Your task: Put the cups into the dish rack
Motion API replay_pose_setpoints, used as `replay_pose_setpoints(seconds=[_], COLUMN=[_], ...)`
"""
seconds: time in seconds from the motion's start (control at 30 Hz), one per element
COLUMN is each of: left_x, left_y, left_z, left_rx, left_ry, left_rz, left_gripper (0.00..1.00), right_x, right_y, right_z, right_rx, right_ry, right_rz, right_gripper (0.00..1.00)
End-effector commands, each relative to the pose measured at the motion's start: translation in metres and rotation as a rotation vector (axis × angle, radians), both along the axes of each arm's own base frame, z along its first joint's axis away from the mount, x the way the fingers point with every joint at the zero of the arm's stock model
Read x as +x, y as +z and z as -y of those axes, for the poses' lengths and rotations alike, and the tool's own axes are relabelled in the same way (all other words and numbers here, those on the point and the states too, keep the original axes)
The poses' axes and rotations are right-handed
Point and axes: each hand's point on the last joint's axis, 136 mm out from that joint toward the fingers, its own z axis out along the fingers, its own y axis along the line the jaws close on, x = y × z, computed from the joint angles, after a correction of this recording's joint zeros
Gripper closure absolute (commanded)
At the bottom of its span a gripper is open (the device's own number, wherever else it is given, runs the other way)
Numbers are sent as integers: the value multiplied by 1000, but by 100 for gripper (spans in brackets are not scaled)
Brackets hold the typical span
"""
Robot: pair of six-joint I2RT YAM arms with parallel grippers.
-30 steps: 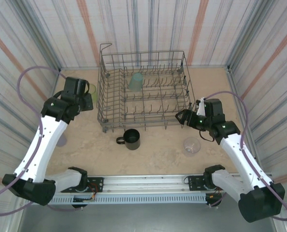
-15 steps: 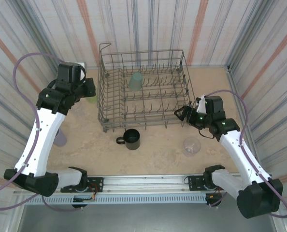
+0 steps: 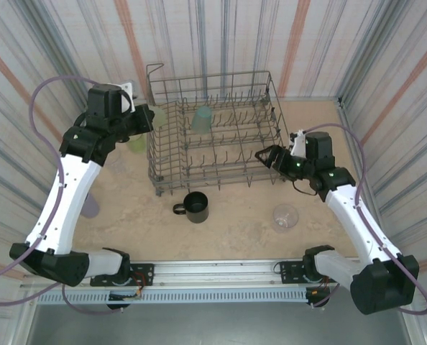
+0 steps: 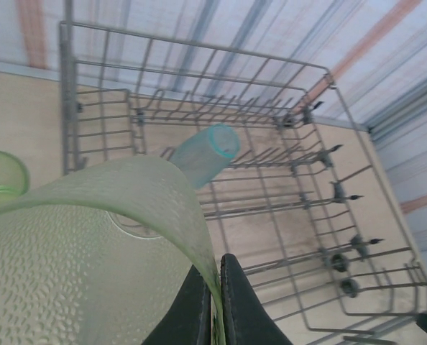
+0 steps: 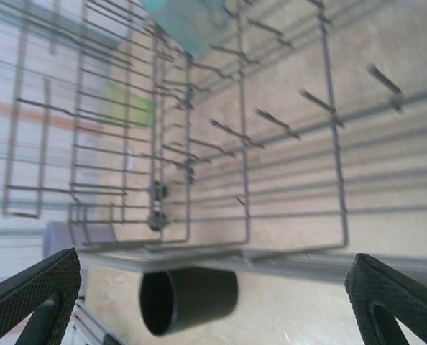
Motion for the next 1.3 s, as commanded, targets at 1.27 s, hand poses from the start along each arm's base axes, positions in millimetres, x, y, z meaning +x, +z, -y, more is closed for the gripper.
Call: replay_pose_setpoints(seconds=[1.27], left_x=[42], left_y=[12], left_z=[138], left_rx=[-625], left_ry=[-336], left_rz=[7], left_gripper=[100], right_x=[85], right_y=[92], right_z=[-72], right_rx=[445], right_ry=[156], right_rz=[188], right_gripper=[1])
